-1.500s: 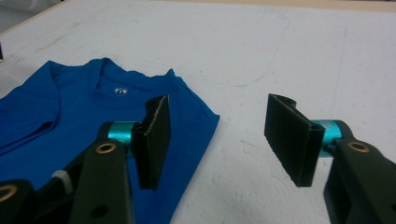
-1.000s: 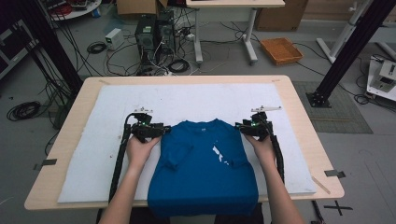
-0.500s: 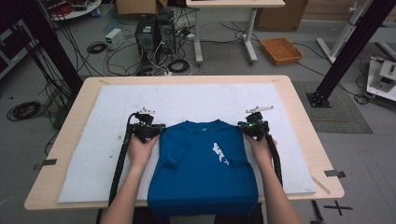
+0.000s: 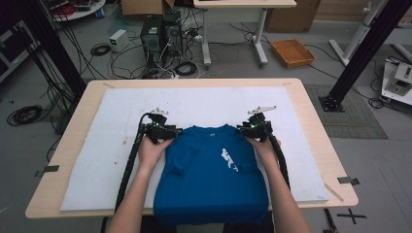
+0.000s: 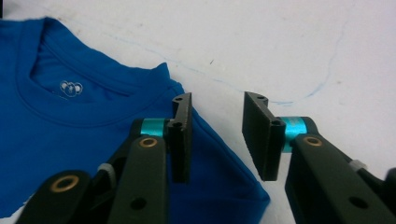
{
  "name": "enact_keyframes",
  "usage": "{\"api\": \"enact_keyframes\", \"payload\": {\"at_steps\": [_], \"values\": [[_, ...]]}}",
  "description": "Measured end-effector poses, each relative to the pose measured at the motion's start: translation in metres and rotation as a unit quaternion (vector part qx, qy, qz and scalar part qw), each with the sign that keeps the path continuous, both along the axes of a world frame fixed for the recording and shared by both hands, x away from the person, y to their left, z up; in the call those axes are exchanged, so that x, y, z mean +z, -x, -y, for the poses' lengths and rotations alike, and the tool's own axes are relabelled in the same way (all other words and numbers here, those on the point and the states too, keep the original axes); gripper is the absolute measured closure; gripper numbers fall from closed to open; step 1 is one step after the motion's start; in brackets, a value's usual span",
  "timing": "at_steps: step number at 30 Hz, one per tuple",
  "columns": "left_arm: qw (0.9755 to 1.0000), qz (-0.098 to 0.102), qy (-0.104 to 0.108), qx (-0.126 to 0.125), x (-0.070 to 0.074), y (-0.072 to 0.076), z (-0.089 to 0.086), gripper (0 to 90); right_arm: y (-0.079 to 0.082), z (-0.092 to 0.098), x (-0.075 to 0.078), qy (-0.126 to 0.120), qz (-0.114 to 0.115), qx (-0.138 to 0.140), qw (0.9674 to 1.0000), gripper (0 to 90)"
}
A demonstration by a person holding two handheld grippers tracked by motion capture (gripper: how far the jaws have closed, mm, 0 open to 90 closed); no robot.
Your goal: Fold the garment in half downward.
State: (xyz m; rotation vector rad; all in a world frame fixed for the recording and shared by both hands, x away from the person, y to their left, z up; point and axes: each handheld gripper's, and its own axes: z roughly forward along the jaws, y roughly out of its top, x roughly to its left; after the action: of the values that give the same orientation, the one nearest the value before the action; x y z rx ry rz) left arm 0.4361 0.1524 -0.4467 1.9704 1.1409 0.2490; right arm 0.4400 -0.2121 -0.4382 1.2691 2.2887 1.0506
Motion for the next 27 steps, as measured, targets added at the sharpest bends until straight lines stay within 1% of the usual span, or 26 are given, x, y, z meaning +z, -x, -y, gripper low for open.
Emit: {"api": "enact_keyframes", "payload": {"at_steps": [1,3,5,6,8,9,11,12,14,17,18,19,21,24,27], "values": [[0.9998,0.007,-0.018,-0.009,0.0008,0.0001,0.0036,58.5,-0.0016,-0.0017,-0.0019,-0.001,-0.005,0.005,1.0,63.2],[0.9994,0.013,-0.031,-0.01,0.0013,0.0012,0.006,58.8,-0.0029,-0.0041,-0.0043,0.006,-0.011,0.011,0.9999,64.0],[0.9984,0.023,-0.049,-0.014,0.0016,0.0026,0.0083,60.4,-0.0029,-0.0065,-0.0063,0.018,-0.013,0.02,0.9996,67.0],[0.9984,0.023,-0.049,-0.014,0.0016,0.0026,0.0083,61.2,-0.0022,-0.0076,-0.0062,0.023,-0.01,0.02,0.9995,68.2],[0.9972,0.033,-0.065,-0.02,0.0019,0.0034,0.0097,64.4,-0.002,-0.0075,-0.0058,0.021,-0.012,0.025,0.9994,73.6],[0.9973,0.032,-0.063,-0.016,0.0019,0.0034,0.0096,65.3,-0.0019,-0.0075,-0.0058,0.021,-0.012,0.026,0.9994,74.1],[0.9976,0.031,-0.059,-0.016,0.0016,0.003,0.0088,70.1,-0.0016,-0.0074,-0.0054,0.023,-0.012,0.027,0.9993,78.9],[0.9974,0.032,-0.062,-0.016,0.0016,0.0028,0.0083,72.5,-0.0014,-0.0076,-0.0054,0.022,-0.013,0.026,0.9993,79.7],[0.9972,0.035,-0.064,-0.012,0.0014,0.0032,0.0091,74.6,-0.0013,-0.0077,-0.0055,0.02,-0.014,0.027,0.9993,80.8],[0.9964,0.042,-0.072,-0.016,0.0015,0.0042,0.0111,77.7,-0.0012,-0.0074,-0.0054,0.018,-0.013,0.026,0.9994,81.1],[0.9962,0.041,-0.074,-0.02,0.002,0.0044,0.011,80.1,-0.001,-0.0071,-0.0051,0.017,-0.014,0.026,0.9994,82.2],[0.9961,0.041,-0.075,-0.023,0.002,0.0044,0.0112,83.2,-0.0009,-0.007,-0.005,0.017,-0.013,0.026,0.9994,82.4],[0.9961,0.043,-0.074,-0.022,0.0016,0.0044,0.0123,85.9,-0.0008,-0.0063,-0.0043,0.015,-0.009,0.026,0.9995,83.5],[0.9967,0.041,-0.068,-0.019,0.0014,0.0036,0.0121,87.4,0.0002,-0.0049,-0.002,0.004,-0.006,0.021,0.9998,86.2],[0.9973,0.044,-0.057,-0.014,0.0023,0.0018,0.0091,87.8,0.0002,-0.0024,0.0006,-0.005,0.006,0.02,0.9998,88.2]]}}
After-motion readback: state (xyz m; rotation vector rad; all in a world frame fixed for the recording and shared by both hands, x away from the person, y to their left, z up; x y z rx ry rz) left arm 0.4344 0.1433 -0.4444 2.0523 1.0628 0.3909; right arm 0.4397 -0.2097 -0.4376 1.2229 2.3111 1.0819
